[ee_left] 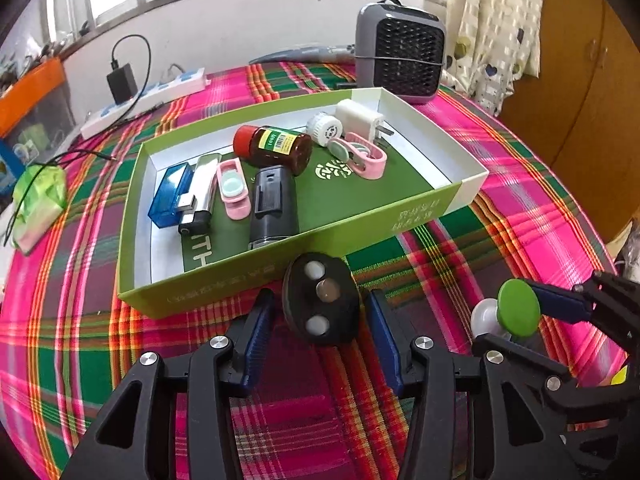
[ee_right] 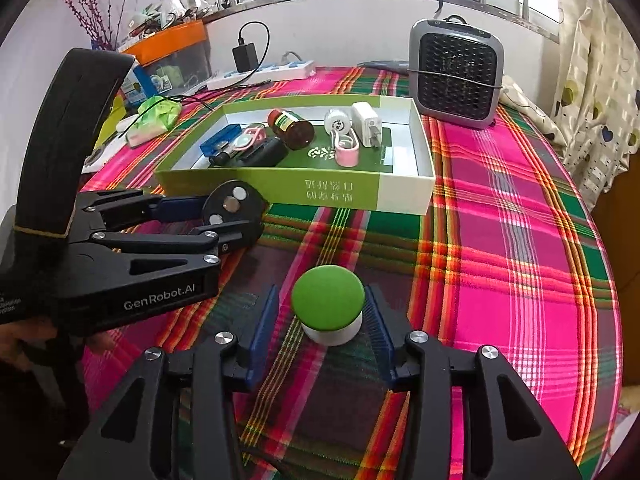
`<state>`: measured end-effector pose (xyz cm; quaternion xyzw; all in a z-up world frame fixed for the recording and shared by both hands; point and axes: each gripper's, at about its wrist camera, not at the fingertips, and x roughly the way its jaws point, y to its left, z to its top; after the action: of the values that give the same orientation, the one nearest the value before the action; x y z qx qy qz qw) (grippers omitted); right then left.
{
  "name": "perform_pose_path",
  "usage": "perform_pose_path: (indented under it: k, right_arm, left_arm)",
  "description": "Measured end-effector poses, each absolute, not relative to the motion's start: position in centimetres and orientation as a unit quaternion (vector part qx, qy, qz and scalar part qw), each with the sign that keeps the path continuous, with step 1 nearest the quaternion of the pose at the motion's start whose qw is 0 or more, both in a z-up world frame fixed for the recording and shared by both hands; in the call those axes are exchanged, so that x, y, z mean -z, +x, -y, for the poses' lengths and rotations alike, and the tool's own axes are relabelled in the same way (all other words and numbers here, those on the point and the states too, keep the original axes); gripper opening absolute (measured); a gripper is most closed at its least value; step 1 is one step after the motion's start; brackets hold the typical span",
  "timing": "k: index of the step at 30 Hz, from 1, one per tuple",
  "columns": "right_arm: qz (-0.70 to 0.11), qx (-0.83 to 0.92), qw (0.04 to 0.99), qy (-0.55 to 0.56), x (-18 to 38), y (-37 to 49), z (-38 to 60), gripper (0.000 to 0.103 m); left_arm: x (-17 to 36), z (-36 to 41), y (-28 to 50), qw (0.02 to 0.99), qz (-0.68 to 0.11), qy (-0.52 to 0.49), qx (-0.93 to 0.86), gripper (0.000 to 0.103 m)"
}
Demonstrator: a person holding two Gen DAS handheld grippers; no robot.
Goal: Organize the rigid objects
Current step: 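Grasp the black round disc with the left gripper while the right gripper holds the spool, then carry the black disc and green spool with both grippers over the box lid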
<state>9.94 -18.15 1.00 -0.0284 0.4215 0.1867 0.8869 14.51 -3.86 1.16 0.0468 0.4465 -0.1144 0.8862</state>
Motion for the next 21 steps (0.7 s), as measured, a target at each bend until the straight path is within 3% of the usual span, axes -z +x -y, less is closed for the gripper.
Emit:
perform_pose_path:
  k: [7,11,14,21]
  right_arm:
    - [-0.429,-0.177,0.886,-0.021,-0.6,10.2,18.5,0.045]
    - [-0.425,-0.177,0.888,-0.023,-0.8,10.0,18.5,0.045]
    - [-0.421,-0.18,0.889,-0.02,-0.9,9.9,18.6,0.034]
    - [-0.411,-0.18,0.893,-0.025,-1.3,9.7,18.4,0.034]
  left_arm:
    - [-1.3,3.1,14.7,0.886,-0.448,0.02,0.116,0.045]
    - [-1.3,2.8,14.6,0.888,-0.446,0.016,0.108,0.036]
    - [-1.3,2.5,14.5,0.89,-0.444,0.01,0.104,0.036]
    - [-1.7,1.8,13.9,0.896,-0.432,0.002,0.099,0.035]
